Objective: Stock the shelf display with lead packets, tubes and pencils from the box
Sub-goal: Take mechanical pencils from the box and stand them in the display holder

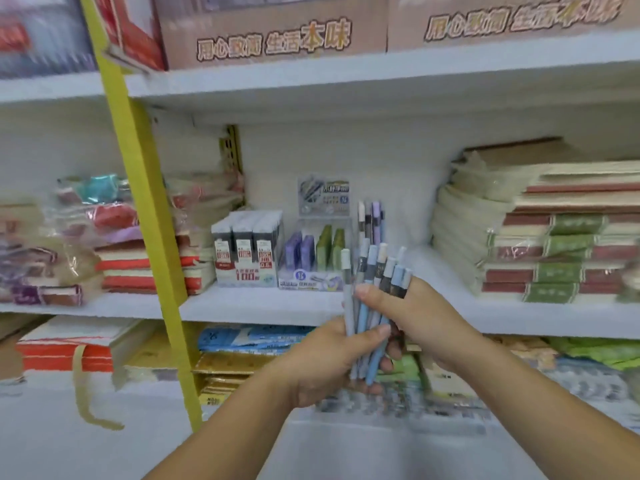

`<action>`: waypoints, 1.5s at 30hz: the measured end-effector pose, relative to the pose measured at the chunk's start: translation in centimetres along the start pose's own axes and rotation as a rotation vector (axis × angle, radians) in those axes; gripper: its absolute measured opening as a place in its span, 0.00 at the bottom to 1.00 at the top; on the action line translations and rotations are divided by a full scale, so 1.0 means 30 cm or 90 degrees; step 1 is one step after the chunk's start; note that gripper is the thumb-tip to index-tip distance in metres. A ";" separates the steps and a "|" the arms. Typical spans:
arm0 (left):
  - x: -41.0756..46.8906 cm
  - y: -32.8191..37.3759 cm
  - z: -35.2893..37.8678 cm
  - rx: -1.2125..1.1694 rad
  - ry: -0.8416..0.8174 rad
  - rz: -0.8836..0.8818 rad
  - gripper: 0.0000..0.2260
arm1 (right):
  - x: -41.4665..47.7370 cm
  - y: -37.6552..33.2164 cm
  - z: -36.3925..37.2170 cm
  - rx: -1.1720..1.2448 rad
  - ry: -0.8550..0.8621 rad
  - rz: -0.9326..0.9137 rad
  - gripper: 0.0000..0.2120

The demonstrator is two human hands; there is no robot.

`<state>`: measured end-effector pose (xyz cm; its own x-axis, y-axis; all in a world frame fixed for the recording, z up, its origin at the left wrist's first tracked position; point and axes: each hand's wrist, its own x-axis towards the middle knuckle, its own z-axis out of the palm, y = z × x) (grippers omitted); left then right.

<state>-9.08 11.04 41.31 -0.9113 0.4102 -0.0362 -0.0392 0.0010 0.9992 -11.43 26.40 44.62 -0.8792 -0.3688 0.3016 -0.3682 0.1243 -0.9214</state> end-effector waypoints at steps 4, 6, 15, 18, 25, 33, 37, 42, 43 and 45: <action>0.061 0.103 -0.029 -0.026 0.022 0.054 0.12 | 0.076 -0.054 -0.103 -0.002 0.066 -0.053 0.17; 0.092 0.116 -0.047 -0.038 0.024 0.070 0.15 | 0.109 -0.043 -0.144 0.021 0.075 -0.050 0.14; 0.207 0.067 -0.081 -0.091 0.084 0.170 0.21 | 0.218 -0.038 -0.150 0.042 0.190 -0.047 0.04; 0.224 0.063 -0.094 -0.118 0.109 0.200 0.21 | 0.246 -0.056 -0.177 0.103 0.271 -0.100 0.01; 0.262 0.082 -0.148 -0.085 0.208 0.258 0.07 | 0.332 -0.110 -0.280 0.091 0.391 -0.291 0.11; 0.294 0.066 -0.166 -0.090 0.259 0.266 0.08 | 0.463 -0.047 -0.321 -0.413 0.298 -0.267 0.16; 0.301 0.060 -0.169 -0.090 0.264 0.273 0.08 | 0.502 0.002 -0.319 -0.524 0.247 -0.229 0.15; 0.309 0.055 -0.186 -0.095 0.260 0.271 0.08 | 0.525 0.016 -0.316 -0.566 0.244 -0.244 0.14; 0.310 0.054 -0.188 -0.094 0.259 0.270 0.09 | 0.529 0.018 -0.316 -0.570 0.246 -0.249 0.14; 0.312 0.051 -0.191 -0.095 0.258 0.267 0.09 | 0.537 0.027 -0.317 -0.572 0.249 -0.251 0.13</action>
<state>-20.01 9.65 42.40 -0.9438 -0.0329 0.3288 0.3274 -0.2261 0.9174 -28.77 29.30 51.07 -0.6259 -0.2295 0.7454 -0.5976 0.7553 -0.2692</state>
